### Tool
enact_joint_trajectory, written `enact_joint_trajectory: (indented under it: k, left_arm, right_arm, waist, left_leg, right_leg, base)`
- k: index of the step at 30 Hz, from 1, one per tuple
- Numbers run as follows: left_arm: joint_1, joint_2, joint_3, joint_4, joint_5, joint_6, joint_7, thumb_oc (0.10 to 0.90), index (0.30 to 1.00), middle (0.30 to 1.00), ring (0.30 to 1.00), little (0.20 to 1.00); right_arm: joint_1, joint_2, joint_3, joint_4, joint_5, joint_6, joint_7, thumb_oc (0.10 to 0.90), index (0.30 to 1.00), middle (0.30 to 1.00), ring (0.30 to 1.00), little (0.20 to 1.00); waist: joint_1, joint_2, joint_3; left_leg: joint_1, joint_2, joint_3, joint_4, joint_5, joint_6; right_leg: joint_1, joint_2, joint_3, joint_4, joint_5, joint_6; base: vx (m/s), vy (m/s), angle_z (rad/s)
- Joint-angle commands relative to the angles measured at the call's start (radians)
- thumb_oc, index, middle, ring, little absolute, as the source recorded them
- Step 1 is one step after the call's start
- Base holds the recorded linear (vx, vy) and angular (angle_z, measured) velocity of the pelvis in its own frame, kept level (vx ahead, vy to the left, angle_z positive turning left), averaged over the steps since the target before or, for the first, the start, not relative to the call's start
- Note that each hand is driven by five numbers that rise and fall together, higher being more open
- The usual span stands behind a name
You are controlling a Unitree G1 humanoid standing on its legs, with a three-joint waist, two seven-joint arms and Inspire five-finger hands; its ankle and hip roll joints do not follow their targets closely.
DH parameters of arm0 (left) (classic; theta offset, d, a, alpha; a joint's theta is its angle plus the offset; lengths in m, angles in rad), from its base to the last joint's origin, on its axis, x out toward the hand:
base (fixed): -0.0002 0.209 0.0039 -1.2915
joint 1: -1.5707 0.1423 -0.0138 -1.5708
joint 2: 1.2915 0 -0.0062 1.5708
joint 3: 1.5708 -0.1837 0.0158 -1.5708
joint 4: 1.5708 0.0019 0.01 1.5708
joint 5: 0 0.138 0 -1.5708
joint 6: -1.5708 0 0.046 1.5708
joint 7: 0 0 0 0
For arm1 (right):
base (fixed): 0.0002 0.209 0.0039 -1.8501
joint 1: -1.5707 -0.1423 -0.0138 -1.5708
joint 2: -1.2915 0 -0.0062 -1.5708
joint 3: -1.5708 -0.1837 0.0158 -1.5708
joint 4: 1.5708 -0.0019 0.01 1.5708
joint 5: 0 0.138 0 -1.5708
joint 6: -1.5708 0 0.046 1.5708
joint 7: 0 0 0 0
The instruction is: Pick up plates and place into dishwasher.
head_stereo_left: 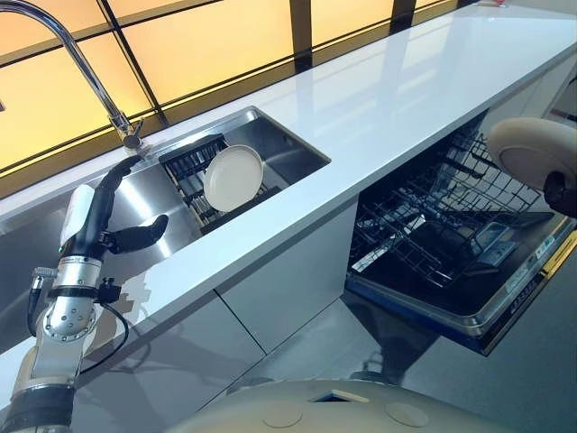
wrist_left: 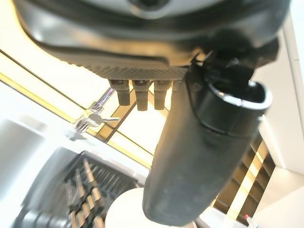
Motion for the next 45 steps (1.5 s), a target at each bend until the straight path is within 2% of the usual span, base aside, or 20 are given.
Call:
enact_joint_trajectory:
  k: [1, 7, 15, 29, 38, 45]
  left_arm:
    - [-0.158, 0.136, 0.006, -0.077, -0.072, -0.037, 0.107, 0.800, 0.900, 0.900, 0.900, 0.900]
    - [-0.201, 0.191, 0.003, -0.055, -0.092, -0.060, 0.132, 0.800, 0.900, 0.900, 0.900, 0.900]
    - [-0.214, 0.234, 0.044, -0.077, -0.128, -0.111, 0.142, 0.800, 0.900, 0.900, 0.900, 0.900]
    - [-0.294, 0.266, -0.004, -0.060, -0.160, -0.109, 0.181, 0.800, 0.900, 0.900, 0.900, 0.900]
    - [-0.309, 0.261, 0.014, -0.073, -0.128, -0.123, 0.214, 0.800, 0.900, 0.900, 0.900, 0.900]
    - [-0.311, 0.294, 0.067, -0.108, -0.109, -0.126, 0.276, 0.800, 0.900, 0.900, 0.900, 0.900]
  right_arm:
    - [-0.190, -0.063, 0.023, -0.078, 0.123, -0.028, -0.091, 0.100, 0.300, 0.300, 0.300, 0.200]
    - [-0.212, -0.061, 0.069, -0.053, 0.166, -0.055, -0.105, 0.100, 0.300, 0.300, 0.300, 0.200]
    - [-0.195, -0.032, 0.092, -0.073, 0.263, -0.105, -0.119, 0.100, 0.300, 0.300, 0.300, 0.200]
    - [-0.246, -0.015, 0.236, -0.033, 0.247, -0.134, -0.222, 0.100, 0.300, 0.300, 0.300, 0.200]
    - [-0.254, -0.003, 0.263, -0.042, 0.239, -0.137, -0.269, 0.100, 0.300, 0.300, 0.300, 0.200]
    - [-0.256, -0.038, 0.234, -0.066, 0.251, -0.128, -0.297, 0.100, 0.300, 0.300, 0.300, 0.200]
  waist:
    - [0.005, -0.026, -0.084]
    - [0.002, -0.040, -0.105]
    - [-0.002, -0.056, -0.116]
    - [0.007, -0.066, -0.113]
    - [0.008, -0.073, -0.109]
    - [0.018, -0.081, -0.109]
  left_leg:
    - [-0.041, -0.026, 0.004, 0.061, -0.089, -0.033]
    - [-0.026, -0.030, 0.014, 0.071, -0.122, -0.013]
    - [-0.031, -0.024, 0.025, 0.054, -0.134, 0.005]
    - [-0.049, -0.022, 0.032, 0.026, -0.125, 0.014]
    - [-0.072, -0.022, 0.034, 0.051, -0.133, 0.021]
    - [-0.088, -0.031, 0.018, 0.078, -0.143, 0.028]
  right_leg:
    - [0.021, 0.049, -0.038, -0.015, -0.001, 0.033]
    - [0.034, 0.066, -0.017, -0.006, -0.019, 0.029]
    - [0.024, 0.077, 0.000, -0.015, -0.026, 0.026]
    - [0.008, 0.082, -0.006, -0.040, -0.023, 0.021]
    - [-0.012, 0.080, -0.002, -0.021, -0.032, 0.016]
    - [-0.017, 0.080, -0.003, -0.017, -0.033, 0.006]
  base:
    - [-0.07, -0.028, -0.05]
    - [-0.04, -0.034, -0.03]
    - [-0.04, -0.030, -0.07]
    - [-0.06, -0.007, -0.01]
    - [-0.01, -0.003, 0.01]
    - [-0.07, -0.006, -0.01]
